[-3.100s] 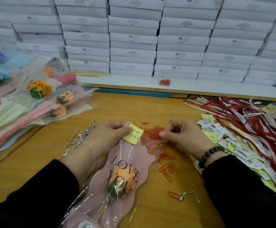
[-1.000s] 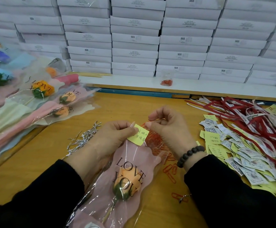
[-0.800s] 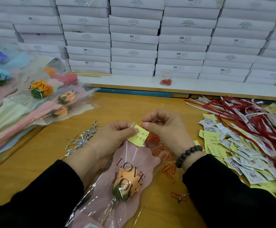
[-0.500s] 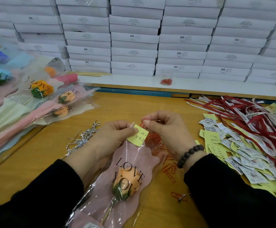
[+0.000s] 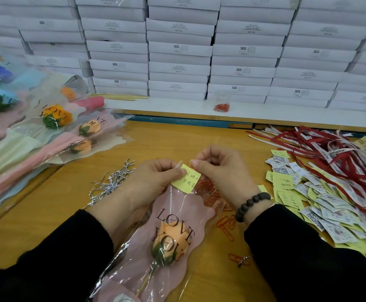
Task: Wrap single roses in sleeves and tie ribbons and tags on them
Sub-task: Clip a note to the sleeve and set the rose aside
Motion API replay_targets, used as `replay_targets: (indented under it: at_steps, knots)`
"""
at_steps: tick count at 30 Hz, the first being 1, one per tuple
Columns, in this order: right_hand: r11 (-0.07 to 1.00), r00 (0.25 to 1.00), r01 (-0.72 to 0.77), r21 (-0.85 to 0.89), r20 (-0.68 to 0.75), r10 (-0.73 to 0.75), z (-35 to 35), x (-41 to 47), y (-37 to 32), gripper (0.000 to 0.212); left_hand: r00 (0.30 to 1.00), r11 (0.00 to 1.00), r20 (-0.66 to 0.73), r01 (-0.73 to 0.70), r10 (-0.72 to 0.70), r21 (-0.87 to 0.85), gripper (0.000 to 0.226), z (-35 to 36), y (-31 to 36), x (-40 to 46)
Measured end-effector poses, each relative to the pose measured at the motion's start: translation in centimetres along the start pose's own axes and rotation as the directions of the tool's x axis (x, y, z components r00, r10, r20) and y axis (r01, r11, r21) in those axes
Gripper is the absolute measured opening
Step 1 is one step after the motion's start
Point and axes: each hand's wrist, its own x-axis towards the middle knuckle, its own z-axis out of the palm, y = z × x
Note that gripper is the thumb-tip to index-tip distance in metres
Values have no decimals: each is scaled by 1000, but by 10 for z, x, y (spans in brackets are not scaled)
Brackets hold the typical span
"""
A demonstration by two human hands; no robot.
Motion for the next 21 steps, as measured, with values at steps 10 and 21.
replay_targets:
  at_steps: [10,21]
  knots:
    - [1000,994,-23,22,110,20,-5,1,-5,23,1000,999,-6,-9,9,37,15,0,-1,0]
    - [999,999,35,34,19,-36,-5,2,-3,14,999,998,12,-34,33,56,31,3,2,-3]
